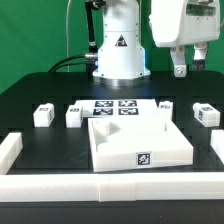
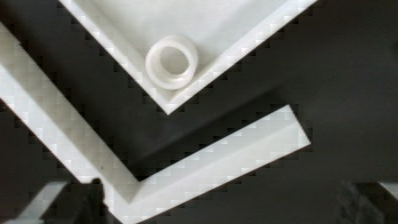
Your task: Assemble one leg
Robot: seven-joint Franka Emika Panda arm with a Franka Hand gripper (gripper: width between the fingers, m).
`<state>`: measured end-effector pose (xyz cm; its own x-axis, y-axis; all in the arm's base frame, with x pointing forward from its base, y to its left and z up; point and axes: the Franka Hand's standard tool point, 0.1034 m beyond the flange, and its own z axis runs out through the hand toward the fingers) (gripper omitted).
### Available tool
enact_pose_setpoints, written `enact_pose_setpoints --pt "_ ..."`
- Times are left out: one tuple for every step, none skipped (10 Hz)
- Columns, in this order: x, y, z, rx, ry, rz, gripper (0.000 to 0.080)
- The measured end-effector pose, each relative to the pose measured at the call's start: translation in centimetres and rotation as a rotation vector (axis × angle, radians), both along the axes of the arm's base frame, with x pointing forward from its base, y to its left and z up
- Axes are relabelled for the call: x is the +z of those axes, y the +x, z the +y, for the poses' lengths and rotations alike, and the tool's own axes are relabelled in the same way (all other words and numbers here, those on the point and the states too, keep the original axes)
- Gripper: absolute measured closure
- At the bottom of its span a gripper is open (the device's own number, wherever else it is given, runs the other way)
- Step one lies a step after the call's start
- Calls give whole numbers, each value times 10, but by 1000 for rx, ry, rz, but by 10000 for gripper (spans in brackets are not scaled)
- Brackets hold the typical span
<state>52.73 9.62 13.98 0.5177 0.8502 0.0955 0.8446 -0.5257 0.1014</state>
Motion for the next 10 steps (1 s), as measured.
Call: enact_pose_setpoints --pt "0 0 0 6 -1 -1 150" --pt "0 0 0 7 -1 -1 150" --pt "0 0 0 6 -1 0 150" --pt "0 0 0 5 -1 0 150" --pt "-1 0 0 5 0 1 150" --pt "-1 0 0 5 0 1 150" --pt "-2 -1 -2 34 -7 2 150" --pt "-8 -9 -9 179 -33 12 150" --pt "-20 -23 -17 313 -58 28 150" --pt "-29 -33 -19 388 -89 42 150"
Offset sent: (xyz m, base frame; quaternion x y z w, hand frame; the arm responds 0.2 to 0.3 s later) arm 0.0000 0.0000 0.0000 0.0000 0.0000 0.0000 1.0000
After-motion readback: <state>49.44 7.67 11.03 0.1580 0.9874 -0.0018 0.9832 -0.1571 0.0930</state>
